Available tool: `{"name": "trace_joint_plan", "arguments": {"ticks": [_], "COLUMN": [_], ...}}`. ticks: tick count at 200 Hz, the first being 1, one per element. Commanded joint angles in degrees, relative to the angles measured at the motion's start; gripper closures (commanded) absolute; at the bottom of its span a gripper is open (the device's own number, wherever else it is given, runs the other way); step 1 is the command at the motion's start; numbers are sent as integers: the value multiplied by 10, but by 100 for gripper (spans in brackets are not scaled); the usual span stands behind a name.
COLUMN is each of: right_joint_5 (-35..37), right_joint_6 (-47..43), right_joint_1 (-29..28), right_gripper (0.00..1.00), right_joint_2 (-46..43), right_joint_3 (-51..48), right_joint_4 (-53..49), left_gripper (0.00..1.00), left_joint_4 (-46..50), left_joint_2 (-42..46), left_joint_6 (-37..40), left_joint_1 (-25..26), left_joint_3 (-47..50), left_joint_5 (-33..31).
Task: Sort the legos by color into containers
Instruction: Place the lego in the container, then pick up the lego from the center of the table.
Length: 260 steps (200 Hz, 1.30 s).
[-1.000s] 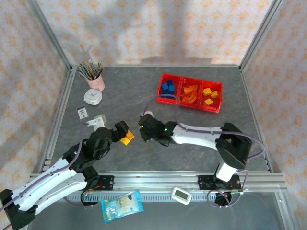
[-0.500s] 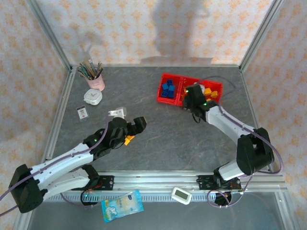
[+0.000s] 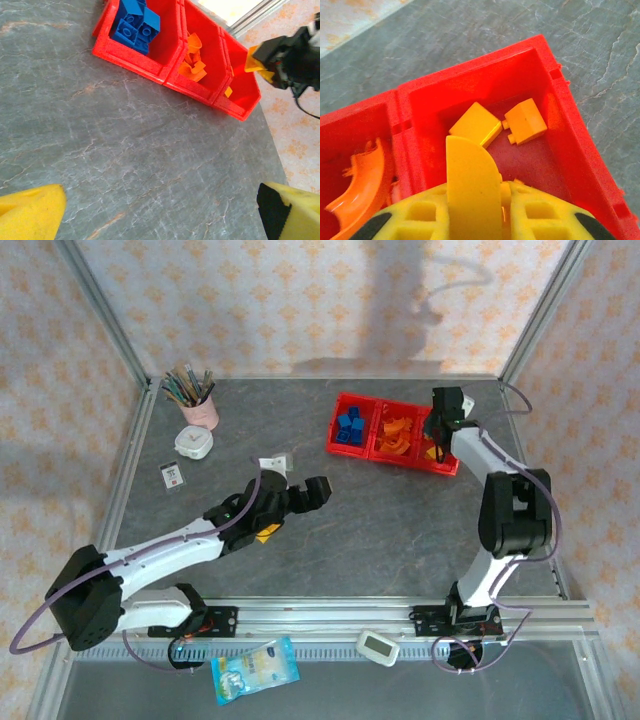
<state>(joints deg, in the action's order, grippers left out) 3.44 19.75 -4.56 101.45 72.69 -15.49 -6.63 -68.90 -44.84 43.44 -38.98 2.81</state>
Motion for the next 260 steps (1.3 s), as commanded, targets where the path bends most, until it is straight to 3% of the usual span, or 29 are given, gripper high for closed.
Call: {"name": "trace_joint_plan", "arguments": {"ticks": [1,38,89,179,260], "right_joint_5": [10,8,-53,-72,-84], "right_joint_6": [-17,-19,-16,-34,-55], "right_joint_1": [3,3,-39,-291,-490], "right_gripper": [68,53,46,33,24], "right_joint_2": [29,15,-66,-131,-45], "right_joint_3": [38,44,-3,-92,-83], "right_joint_4": [-11,-15,-10,8,50], "left_gripper": [1,1,1,1,1], "left_joint_4": [-24,-19,-15,125,309], "left_joint_2": [-3,6,48,214,353], "left_joint_6": [16,18,10,-5,-53], "left_joint_1": [-3,-8,-15,-30,-34], "left_joint_3": [-20,-17,9,68,81], "left_joint_5": [7,1,-19,-105,-172]}}
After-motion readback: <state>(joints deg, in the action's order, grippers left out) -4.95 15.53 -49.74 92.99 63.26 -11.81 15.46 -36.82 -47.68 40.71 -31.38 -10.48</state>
